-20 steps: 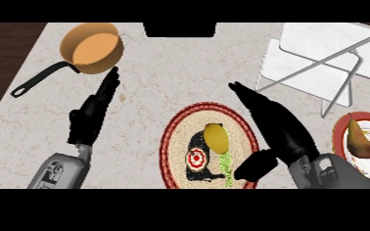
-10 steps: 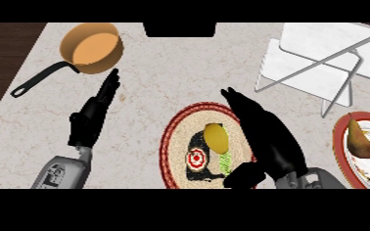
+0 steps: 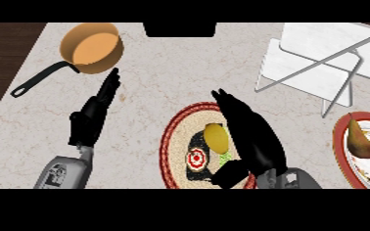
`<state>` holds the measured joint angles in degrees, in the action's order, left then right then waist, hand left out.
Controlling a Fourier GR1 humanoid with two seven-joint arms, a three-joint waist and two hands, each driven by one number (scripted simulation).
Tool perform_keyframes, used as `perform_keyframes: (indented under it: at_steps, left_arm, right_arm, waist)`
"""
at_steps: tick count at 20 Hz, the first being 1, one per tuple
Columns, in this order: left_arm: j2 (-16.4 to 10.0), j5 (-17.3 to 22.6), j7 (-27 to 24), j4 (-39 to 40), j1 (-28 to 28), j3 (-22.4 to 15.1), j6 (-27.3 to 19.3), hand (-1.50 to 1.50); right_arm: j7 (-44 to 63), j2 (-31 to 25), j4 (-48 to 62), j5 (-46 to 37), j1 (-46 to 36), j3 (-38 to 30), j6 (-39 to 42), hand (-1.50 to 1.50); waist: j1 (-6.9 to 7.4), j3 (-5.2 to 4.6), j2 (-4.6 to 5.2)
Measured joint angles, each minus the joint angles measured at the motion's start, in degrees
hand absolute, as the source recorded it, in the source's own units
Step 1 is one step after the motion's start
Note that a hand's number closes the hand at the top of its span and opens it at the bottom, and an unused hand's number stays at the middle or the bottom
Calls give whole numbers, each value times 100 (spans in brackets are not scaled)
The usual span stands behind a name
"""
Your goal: Pick the lemon from the placemat and place it in the tiered shelf
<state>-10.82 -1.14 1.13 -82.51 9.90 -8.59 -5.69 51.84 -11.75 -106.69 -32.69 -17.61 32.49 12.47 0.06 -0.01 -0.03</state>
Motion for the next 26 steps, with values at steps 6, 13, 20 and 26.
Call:
perform_keyframes:
  at_steps: [6, 13, 20, 26]
  left_arm:
    - [104, -105, -67, -2, -38, 160, 163, 0]
    - [321, -316, -92, 107, 22, 222, 192, 0]
    - [358, -414, -26, 8, 2, 368, 316, 0]
    - [351, -403, 16, 79, 126, 546, 481, 0]
  right_arm:
    - [-216, 368, 261, -511, 280, -31, 32, -150]
    - [-404, 608, 492, -839, 378, -226, 318, -150]
    - [-733, 829, 928, -1290, 524, -271, 279, -150]
    - [-1053, 881, 1267, -1438, 434, -594, 417, -150]
  waist:
    - [-2, 0, 0]
    - [-5, 1, 1]
    - [-2, 0, 1]
    - [0, 0, 1]
